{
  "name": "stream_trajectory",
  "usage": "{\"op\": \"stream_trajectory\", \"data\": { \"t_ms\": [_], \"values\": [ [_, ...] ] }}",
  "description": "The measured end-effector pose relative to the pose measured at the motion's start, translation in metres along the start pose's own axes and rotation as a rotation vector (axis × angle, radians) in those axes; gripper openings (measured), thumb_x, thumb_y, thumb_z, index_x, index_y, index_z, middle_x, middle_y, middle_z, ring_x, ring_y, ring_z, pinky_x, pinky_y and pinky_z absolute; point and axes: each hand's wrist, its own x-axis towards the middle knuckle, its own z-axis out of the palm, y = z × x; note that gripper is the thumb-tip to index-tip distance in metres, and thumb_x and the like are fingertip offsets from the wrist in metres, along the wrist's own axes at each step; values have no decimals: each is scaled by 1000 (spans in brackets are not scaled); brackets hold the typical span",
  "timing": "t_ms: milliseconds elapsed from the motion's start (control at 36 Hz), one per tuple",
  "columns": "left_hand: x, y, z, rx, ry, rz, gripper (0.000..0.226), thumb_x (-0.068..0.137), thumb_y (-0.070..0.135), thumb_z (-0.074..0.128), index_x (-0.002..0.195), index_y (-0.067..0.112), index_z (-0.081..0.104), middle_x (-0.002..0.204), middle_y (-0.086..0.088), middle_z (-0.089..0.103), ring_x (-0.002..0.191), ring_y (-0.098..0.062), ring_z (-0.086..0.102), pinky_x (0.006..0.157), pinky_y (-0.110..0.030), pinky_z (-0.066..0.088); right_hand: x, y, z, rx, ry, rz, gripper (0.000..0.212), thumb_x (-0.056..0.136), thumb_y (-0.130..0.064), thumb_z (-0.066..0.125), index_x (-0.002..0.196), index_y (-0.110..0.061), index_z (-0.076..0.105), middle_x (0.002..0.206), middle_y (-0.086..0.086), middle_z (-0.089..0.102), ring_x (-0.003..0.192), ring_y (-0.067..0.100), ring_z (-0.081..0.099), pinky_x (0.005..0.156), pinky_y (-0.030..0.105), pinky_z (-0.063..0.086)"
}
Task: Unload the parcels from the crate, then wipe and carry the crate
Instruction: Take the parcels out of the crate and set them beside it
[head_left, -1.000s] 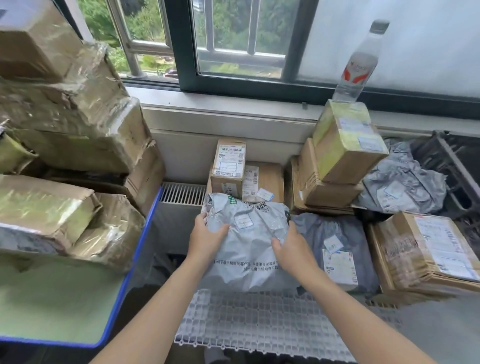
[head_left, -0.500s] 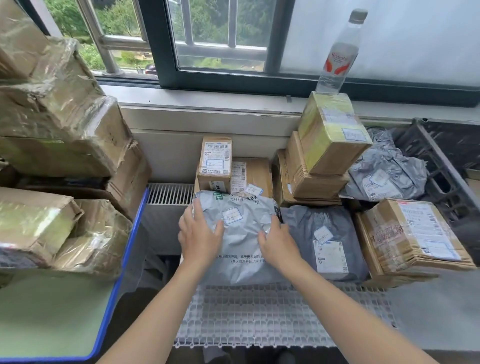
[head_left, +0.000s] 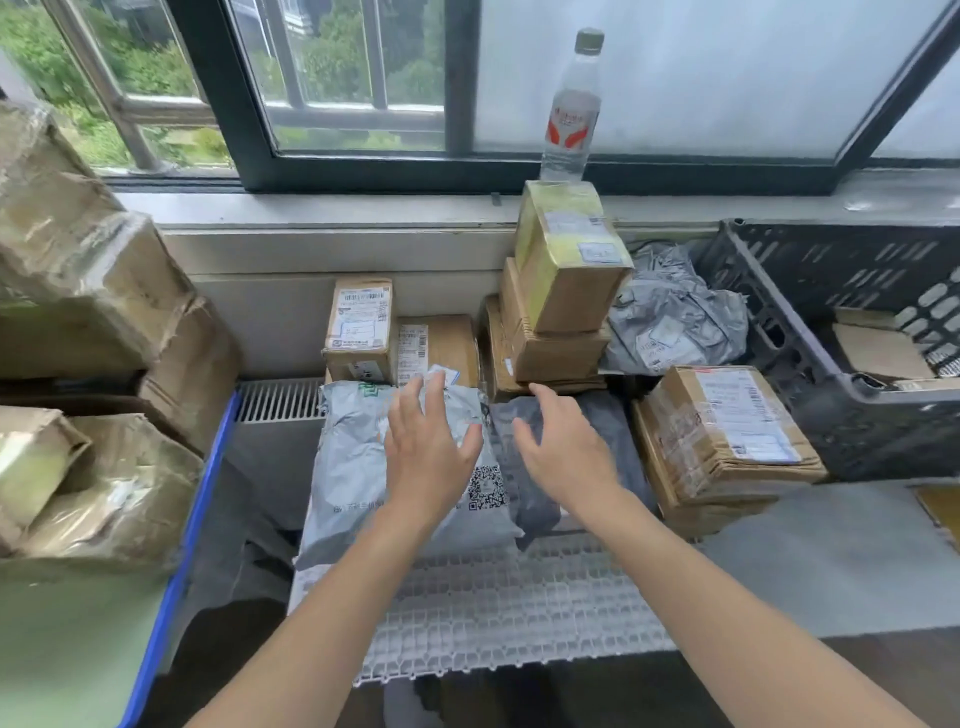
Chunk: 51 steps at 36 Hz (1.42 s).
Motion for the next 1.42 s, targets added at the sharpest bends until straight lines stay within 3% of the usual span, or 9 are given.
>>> {"op": "stream_trajectory", "data": {
  "t_ms": [250, 444, 667, 889, 1083, 1417],
  "values": [
    [-30, 121, 50, -24, 30, 107, 68, 94, 35, 58, 151, 14, 28, 151, -11, 27, 140, -29, 23, 113, -46, 28, -27, 94, -94, -31, 161, -150, 57, 99, -42, 47, 151, -24, 30, 142, 1, 44, 124, 22, 48, 95, 37, 45],
    [-56, 228, 86, -52, 104, 193, 65, 96, 33, 57, 151, 13, 29, 152, -10, 28, 141, -27, 23, 112, -40, 25, -49, 181, -179, -84, 303, -252, 59, 96, -37, 55, 149, -21, 35, 138, 2, 48, 129, 19, 43, 99, 33, 39],
    [-53, 318, 121, -8, 94, 297, 66, 96, 37, 55, 151, 14, 26, 152, -9, 29, 142, -26, 22, 116, -42, 25, -38, 262, -256, -139, 362, -275, 63, 94, -38, 59, 149, -19, 36, 140, 3, 48, 130, 21, 41, 103, 32, 37],
    [-22, 390, 164, -19, 23, 392, 66, 96, 37, 53, 152, 17, 25, 150, -6, 27, 140, -25, 18, 114, -42, 27, 3, 325, -300, -228, 336, -165, 65, 93, -45, 56, 151, -26, 31, 145, 1, 42, 134, 19, 36, 103, 34, 37],
    [17, 435, 220, 20, -134, 431, 64, 97, 39, 51, 152, 18, 24, 153, -7, 25, 142, -26, 17, 111, -42, 30, 32, 382, -334, -287, 264, -2, 67, 93, -48, 55, 151, -29, 28, 146, 1, 40, 135, 21, 35, 105, 37, 36],
    [65, 476, 297, 142, -256, 401, 65, 97, 39, 52, 152, 17, 24, 152, -9, 26, 141, -29, 20, 104, -42, 39, 124, 465, -361, -430, -56, 193, 70, 93, -57, 51, 152, -30, 24, 152, 6, 31, 132, 31, 41, 100, 46, 44]
  ]
}}
